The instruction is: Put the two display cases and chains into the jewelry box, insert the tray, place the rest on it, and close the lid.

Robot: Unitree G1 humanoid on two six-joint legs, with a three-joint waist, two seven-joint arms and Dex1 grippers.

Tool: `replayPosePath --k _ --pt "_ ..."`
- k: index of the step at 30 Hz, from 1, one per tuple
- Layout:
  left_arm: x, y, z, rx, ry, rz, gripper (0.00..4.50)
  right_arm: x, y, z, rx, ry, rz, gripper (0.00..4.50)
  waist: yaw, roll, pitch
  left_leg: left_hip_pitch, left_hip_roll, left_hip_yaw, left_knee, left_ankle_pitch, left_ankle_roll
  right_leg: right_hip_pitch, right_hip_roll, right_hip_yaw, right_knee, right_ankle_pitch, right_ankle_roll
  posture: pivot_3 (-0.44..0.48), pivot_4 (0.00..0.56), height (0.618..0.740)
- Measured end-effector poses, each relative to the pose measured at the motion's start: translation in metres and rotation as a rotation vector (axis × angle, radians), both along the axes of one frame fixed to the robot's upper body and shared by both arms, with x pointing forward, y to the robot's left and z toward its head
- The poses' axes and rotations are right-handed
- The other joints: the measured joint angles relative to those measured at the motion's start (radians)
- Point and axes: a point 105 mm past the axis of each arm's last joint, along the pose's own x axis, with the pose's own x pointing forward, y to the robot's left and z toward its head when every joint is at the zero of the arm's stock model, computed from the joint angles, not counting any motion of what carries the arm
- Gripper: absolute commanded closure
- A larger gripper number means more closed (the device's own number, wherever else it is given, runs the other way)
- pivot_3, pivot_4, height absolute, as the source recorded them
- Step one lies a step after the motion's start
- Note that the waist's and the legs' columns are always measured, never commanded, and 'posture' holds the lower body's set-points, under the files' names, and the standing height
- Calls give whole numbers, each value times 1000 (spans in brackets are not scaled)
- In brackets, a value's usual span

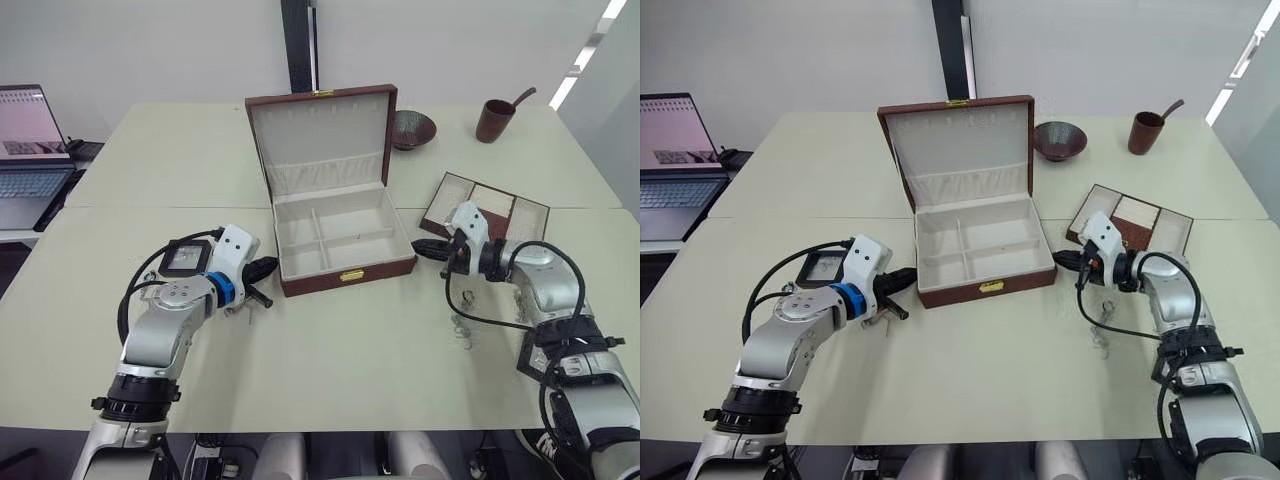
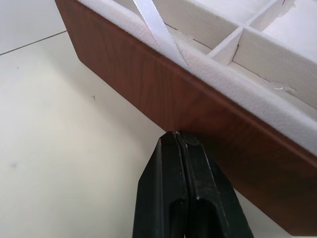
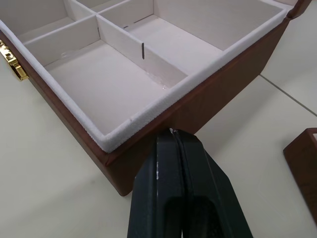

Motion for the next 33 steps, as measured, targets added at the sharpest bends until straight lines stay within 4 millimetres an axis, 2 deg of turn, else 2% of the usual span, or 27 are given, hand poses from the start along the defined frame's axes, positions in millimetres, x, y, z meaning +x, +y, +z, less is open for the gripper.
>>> replayPosePath --k 9,33 --pt "-2 -1 0 12 11 -23 4500 -22 -2 -3 17 47 -7 4484 1 0 0 0 0 0 0 0 0 0 0 0 0 0 0 0 150 740" --pt "2 -6 0 37 0 -36 4500 -30 -5 -6 16 61 -33 4484 3 0 0 1 -1 -2 1 1 1 2 0 -1 0 0 1 0 150 740"
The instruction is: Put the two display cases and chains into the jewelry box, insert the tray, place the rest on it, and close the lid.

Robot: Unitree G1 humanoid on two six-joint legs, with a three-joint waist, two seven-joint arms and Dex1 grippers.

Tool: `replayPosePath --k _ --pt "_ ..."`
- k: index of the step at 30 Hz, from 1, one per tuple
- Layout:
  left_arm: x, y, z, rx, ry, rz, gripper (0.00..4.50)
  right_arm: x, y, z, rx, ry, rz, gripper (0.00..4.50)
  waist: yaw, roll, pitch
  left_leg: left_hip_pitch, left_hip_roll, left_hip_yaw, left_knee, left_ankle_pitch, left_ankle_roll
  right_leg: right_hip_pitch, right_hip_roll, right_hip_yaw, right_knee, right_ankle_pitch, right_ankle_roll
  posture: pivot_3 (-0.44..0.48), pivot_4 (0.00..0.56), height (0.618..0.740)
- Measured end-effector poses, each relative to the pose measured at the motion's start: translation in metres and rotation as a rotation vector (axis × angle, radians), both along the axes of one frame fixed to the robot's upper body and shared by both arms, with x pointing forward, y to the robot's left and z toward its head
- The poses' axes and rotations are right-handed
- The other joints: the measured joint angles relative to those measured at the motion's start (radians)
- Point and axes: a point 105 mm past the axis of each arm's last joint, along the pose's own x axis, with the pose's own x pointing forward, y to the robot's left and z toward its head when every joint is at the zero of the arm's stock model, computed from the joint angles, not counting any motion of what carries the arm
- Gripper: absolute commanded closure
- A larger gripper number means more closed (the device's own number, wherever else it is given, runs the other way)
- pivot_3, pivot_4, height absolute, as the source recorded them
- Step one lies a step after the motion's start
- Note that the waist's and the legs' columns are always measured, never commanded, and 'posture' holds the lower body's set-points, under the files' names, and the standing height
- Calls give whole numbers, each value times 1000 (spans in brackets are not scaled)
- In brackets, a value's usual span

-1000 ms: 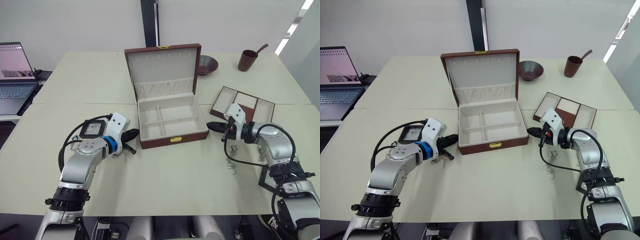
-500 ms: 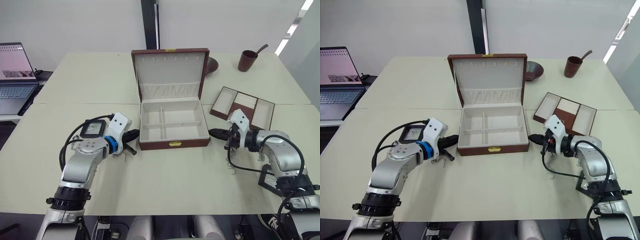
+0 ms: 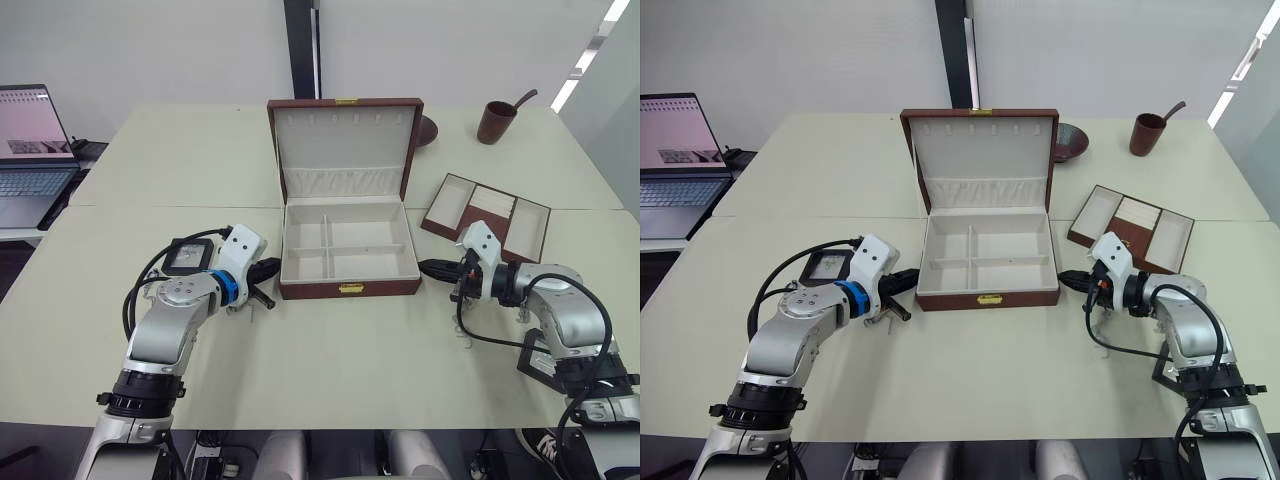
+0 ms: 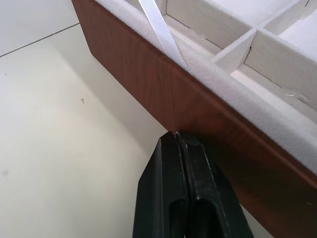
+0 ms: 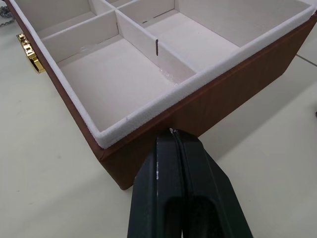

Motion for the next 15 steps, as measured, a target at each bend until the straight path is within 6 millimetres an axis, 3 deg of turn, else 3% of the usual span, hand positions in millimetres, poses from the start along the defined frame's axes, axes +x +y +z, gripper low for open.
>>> replayPosePath --k 15 --pt "1 0 0 -4 -1 -4 4500 -6 0 -2 15 20 8 4484 0 0 0 0 0 0 0 0 0 0 0 0 0 0 0 0 150 740"
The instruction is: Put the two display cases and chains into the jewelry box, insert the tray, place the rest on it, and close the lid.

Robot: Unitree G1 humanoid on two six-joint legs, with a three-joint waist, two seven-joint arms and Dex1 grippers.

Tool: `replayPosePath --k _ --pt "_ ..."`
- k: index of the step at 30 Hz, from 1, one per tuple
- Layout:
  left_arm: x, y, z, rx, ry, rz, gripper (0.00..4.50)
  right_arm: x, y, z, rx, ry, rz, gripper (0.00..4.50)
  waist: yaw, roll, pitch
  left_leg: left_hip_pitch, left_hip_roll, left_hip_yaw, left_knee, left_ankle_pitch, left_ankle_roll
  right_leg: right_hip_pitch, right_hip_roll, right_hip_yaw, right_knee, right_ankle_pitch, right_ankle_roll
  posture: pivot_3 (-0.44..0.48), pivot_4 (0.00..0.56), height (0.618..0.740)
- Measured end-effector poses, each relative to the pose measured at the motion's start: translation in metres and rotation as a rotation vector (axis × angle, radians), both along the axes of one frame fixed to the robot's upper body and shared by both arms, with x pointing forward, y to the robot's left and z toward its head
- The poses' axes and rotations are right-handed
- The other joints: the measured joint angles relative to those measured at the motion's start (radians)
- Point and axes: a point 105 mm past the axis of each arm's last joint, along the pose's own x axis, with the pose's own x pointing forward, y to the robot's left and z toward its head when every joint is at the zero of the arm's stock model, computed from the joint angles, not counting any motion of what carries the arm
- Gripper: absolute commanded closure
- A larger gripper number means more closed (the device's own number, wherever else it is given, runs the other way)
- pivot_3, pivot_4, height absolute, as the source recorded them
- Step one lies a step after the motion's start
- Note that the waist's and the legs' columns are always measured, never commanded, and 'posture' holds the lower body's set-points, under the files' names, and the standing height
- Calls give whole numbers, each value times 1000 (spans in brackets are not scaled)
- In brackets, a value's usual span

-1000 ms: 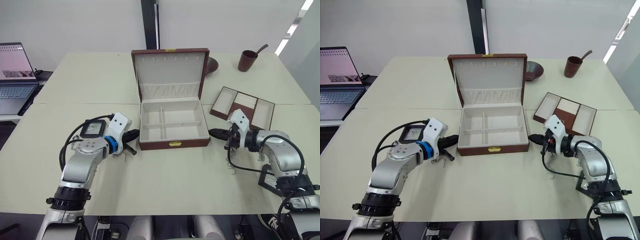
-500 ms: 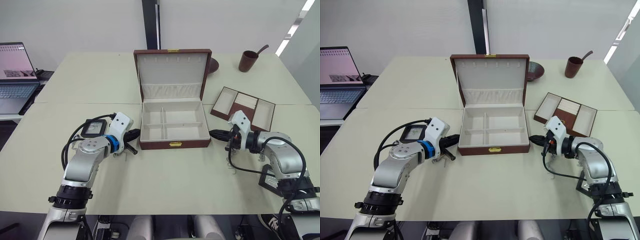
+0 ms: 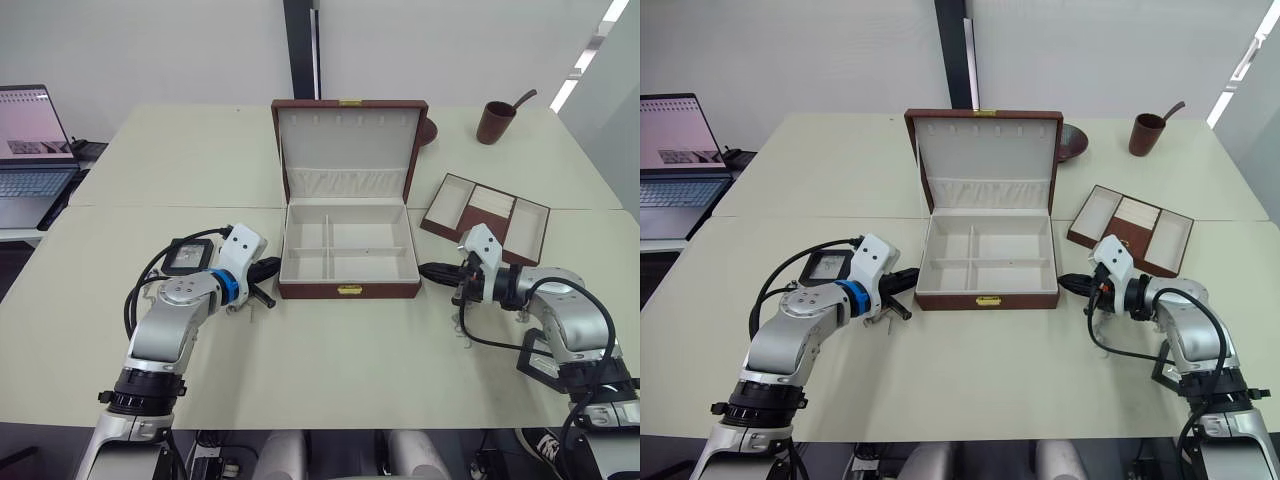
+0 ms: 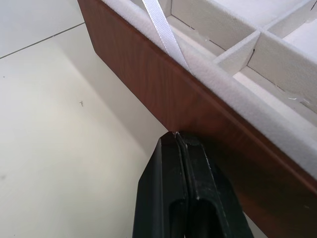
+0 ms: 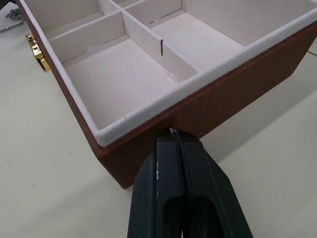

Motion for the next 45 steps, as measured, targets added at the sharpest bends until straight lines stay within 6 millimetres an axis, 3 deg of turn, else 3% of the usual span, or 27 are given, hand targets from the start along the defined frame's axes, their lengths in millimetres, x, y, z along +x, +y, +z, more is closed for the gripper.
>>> replayPosePath --k 25,33,36,38,39,45 --pt "-5 -1 0 4 14 -11 4500 -1 -3 0 -3 1 -2 4484 0 0 0 0 0 0 0 0 0 0 0 0 0 0 0 0 150 740" --pt "-6 7 10 -35 -1 -47 4500 1 -15 9 77 -1 -37 4484 -1 0 0 -1 1 0 0 0 0 -1 0 0 -1 0 0 0 150 740" --pt "-7 22 24 -73 -26 -32 4500 2 -35 28 124 -42 -85 4484 -1 0 0 -1 1 0 0 0 0 -1 0 0 -1 0 0 0 150 740" --pt "-12 44 34 -88 -38 -6 4500 0 -52 42 145 -60 -113 4484 -2 0 0 -1 1 1 -1 0 0 -1 0 0 -1 0 0 0 150 740" --pt "-16 57 38 -85 -39 14 4500 -1 -63 48 145 -67 -136 4113 -3 0 0 0 1 1 -1 0 0 -1 0 0 -1 0 0 0 150 740" --pt "-41 123 41 -73 27 115 2777 -16 -117 42 108 -1 -249 2659 -5 0 0 0 1 2 -1 0 0 -1 0 1 -1 0 0 0 150 740"
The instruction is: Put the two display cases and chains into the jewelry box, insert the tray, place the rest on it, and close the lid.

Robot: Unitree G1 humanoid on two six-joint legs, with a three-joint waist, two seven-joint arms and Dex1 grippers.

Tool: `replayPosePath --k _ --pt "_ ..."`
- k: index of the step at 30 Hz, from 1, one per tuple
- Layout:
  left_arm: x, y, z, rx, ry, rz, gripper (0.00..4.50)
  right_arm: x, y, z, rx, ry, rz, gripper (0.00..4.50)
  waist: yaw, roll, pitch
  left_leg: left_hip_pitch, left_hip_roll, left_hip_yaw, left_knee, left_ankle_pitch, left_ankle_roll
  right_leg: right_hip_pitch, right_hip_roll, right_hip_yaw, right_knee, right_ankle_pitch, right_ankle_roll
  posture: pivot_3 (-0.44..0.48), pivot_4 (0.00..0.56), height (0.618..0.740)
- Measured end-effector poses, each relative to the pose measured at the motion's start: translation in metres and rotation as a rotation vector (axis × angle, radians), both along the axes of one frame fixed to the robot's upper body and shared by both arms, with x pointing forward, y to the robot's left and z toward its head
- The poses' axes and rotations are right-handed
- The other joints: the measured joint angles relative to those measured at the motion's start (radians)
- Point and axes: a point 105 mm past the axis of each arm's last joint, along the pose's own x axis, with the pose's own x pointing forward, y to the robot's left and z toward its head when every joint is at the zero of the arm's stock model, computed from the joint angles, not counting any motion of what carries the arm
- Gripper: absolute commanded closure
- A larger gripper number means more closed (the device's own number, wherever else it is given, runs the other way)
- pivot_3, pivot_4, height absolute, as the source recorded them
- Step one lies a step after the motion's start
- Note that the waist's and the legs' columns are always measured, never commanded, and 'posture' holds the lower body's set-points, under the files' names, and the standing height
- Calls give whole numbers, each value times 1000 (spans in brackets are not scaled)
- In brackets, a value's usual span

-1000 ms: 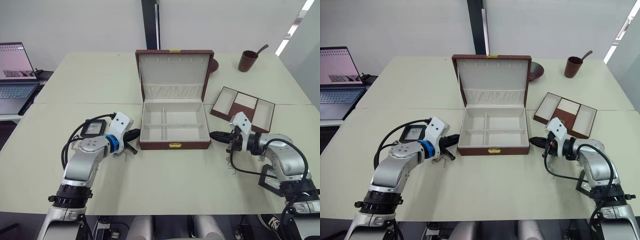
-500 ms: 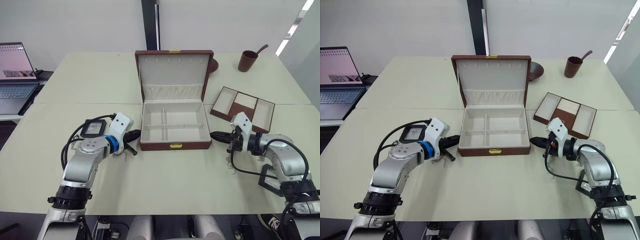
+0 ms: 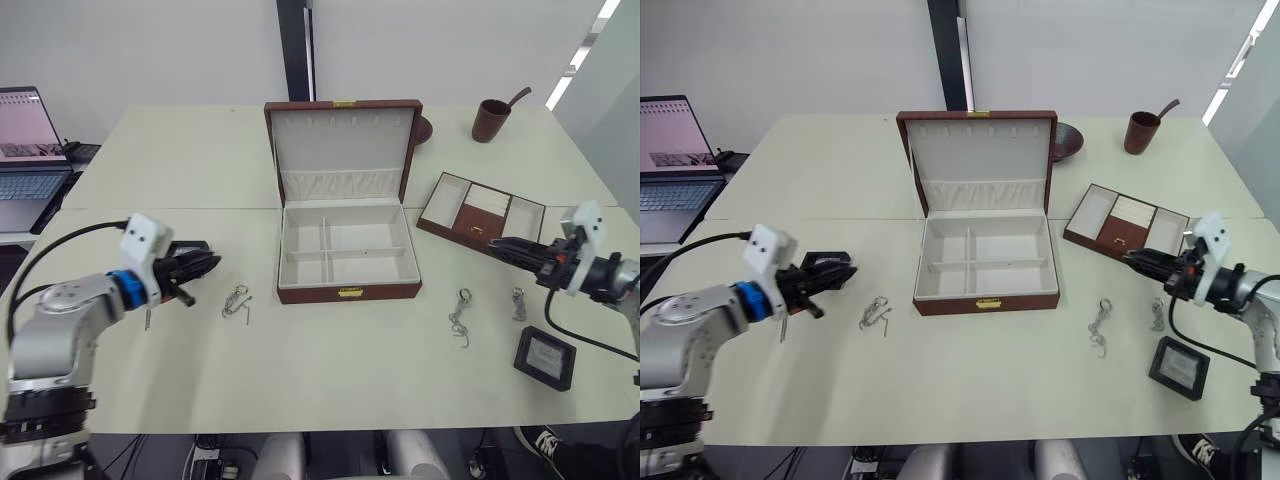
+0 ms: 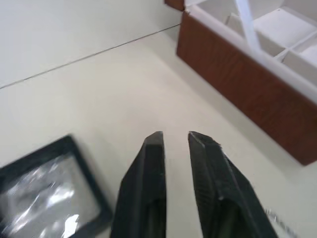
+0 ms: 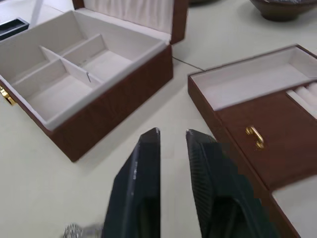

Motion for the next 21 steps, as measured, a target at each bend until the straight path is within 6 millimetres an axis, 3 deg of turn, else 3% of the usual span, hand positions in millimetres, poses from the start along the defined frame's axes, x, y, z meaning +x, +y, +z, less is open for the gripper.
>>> replayPosePath --k 6,9,14,21 --pt "-28 64 0 81 31 161 981 -18 -62 -9 -104 49 -151 994 -1 0 0 1 1 2 0 0 0 0 0 0 0 0 0 0 150 740" --pt "-42 85 -8 107 50 224 43 -23 -77 -15 -128 68 -184 4 -3 0 0 2 1 3 0 0 0 0 0 1 0 0 0 0 150 740" --pt "-61 122 -16 136 52 361 43 -28 -103 -23 -168 89 -261 4 -3 0 0 2 1 5 0 0 0 0 0 0 0 0 0 0 150 740" --pt "-69 139 -23 174 45 425 43 -27 -118 -21 -196 68 -306 4 -3 0 0 2 1 5 -1 0 0 1 0 0 0 0 0 0 150 740"
